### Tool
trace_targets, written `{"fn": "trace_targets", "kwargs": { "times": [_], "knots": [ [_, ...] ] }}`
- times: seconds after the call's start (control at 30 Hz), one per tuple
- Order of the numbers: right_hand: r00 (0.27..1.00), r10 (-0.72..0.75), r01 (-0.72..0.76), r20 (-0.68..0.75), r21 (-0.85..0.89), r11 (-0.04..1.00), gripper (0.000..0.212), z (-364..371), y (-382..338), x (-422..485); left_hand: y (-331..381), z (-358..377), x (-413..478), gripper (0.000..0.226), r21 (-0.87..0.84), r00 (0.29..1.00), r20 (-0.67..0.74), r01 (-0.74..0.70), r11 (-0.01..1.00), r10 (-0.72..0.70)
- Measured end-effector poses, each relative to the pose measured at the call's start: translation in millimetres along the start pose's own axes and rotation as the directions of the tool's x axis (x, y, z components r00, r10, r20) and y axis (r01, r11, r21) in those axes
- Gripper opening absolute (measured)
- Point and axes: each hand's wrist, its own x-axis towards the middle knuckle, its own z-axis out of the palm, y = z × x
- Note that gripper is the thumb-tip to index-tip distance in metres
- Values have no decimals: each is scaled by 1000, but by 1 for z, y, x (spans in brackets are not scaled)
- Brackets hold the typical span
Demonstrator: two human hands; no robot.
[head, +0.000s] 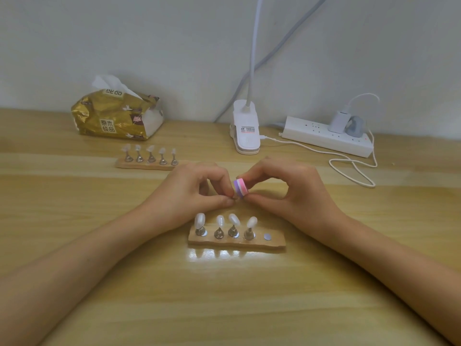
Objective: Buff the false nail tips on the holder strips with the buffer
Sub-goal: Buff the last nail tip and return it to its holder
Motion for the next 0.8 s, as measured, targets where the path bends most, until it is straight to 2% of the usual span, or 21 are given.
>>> {"fn": "trace_targets", "kwargs": {
  "times": [0.07, 0.17, 0.3, 0.4, 0.5, 0.63, 0.73, 0.8],
  "knots": [
    [998, -52, 51, -24, -39, 998, 9, 2, -1, 0, 0, 0, 0, 17, 9, 1000, -2, 3, 1000, -3],
    [999, 2, -2, 32, -5, 1000, 10, 0, 0, 1, 0, -1, 0, 22, 2, 1000, -2, -3, 1000, 3],
    [1000, -28, 28, -4, -13, 1000, 10, 0, -1, 0, 0, -1, 0, 19, -4, 1000, 1, -1, 1000, 1],
    [999, 12, -13, 43, 14, 1000, 11, -1, -1, 0, 0, 0, 0, 22, -4, 1000, 4, -5, 1000, 5],
    [999, -38, 37, -19, -26, 999, 10, 0, -2, 0, 1, -1, -1, 19, -7, 1000, 10, -1, 1000, 1],
    [999, 4, -4, 41, 2, 1000, 11, -1, 0, 1, 1, 0, 0, 16, -6, 1000, 9, 2, 1000, -2],
    [998, -58, 58, -10, -23, 998, 9, 0, 0, 1, 1, -1, -1, 15, 3, 1000, 16, -5, 1000, 5],
    [999, -53, 54, 9, -28, 998, 10, 0, 1, 1, 0, -1, -1, 17, 15, 1000, 8, -4, 1000, 4]
  ]
}}
